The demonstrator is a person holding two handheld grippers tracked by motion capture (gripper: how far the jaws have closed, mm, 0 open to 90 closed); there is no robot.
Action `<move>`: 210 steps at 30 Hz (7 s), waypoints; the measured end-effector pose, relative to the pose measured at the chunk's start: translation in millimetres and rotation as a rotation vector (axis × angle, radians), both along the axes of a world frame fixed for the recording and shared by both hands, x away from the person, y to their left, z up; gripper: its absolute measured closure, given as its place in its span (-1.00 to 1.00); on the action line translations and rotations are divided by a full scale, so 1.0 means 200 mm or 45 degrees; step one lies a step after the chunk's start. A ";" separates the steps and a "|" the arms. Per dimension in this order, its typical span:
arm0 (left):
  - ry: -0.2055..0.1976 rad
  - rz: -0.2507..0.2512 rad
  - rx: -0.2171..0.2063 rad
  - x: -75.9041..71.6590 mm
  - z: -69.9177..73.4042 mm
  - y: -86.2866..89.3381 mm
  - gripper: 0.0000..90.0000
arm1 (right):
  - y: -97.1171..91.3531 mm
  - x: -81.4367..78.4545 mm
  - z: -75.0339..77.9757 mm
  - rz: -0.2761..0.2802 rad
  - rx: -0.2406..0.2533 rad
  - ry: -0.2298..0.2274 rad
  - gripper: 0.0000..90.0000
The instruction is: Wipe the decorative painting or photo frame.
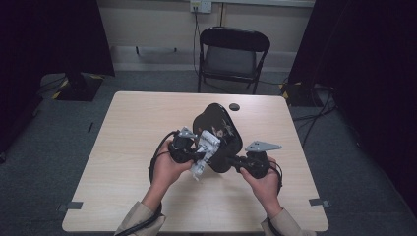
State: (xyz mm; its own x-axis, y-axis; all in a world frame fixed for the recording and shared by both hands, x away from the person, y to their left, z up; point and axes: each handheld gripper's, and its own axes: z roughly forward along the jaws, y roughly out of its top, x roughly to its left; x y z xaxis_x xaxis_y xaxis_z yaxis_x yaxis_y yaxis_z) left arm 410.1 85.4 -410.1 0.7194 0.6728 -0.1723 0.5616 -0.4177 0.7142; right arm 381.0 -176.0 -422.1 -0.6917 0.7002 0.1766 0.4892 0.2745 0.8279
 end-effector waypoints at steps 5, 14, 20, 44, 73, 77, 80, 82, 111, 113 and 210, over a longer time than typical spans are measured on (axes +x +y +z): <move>0.049 0.004 0.028 -0.01 -0.10 0.02 0.68 | 0.00 0.00 0.00 0.000 0.001 0.000 0.75; 0.087 -0.001 0.047 -0.02 -0.19 0.01 0.68 | 0.00 0.00 0.00 0.001 0.001 0.002 0.75; 0.100 -0.004 0.059 -0.04 -0.22 0.01 0.68 | 0.00 0.00 0.00 0.003 0.003 0.004 0.75; 0.025 -0.010 0.000 -0.10 -0.02 0.10 0.68 | -0.01 0.01 0.00 0.001 0.007 0.010 0.75; -0.226 -0.061 -0.116 -0.01 0.46 -0.11 0.67 | 0.00 0.00 0.00 0.005 -0.001 0.005 0.75; -0.211 -0.061 -0.097 -0.02 0.42 -0.10 0.67 | 0.00 0.00 0.00 0.004 -0.003 0.004 0.75; -0.191 -0.055 -0.091 -0.02 0.38 -0.09 0.67 | 0.00 0.00 0.00 0.004 -0.002 0.003 0.75; -0.173 -0.051 -0.080 -0.02 0.35 -0.08 0.67 | 0.00 0.00 0.00 0.003 -0.003 0.004 0.75; 0.027 -0.002 0.011 -0.06 -0.11 -0.02 0.67 | 0.00 0.00 0.00 0.001 -0.001 0.000 0.75; 0.041 -0.008 0.038 -0.06 -0.14 -0.02 0.67 | 0.00 0.00 0.00 0.000 -0.001 0.000 0.75; 0.094 -0.015 0.091 -0.09 -0.20 -0.03 0.67 | 0.03 0.00 0.00 -0.014 0.021 -0.003 0.74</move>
State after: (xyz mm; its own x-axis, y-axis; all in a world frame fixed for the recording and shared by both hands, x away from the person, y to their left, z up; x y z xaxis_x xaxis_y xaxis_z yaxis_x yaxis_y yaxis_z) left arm 393.0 79.4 -450.3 0.7147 0.6766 -0.1771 0.6063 -0.4731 0.6393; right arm 381.4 -170.8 -422.8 -0.6845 0.7048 0.1862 0.4899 0.2555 0.8335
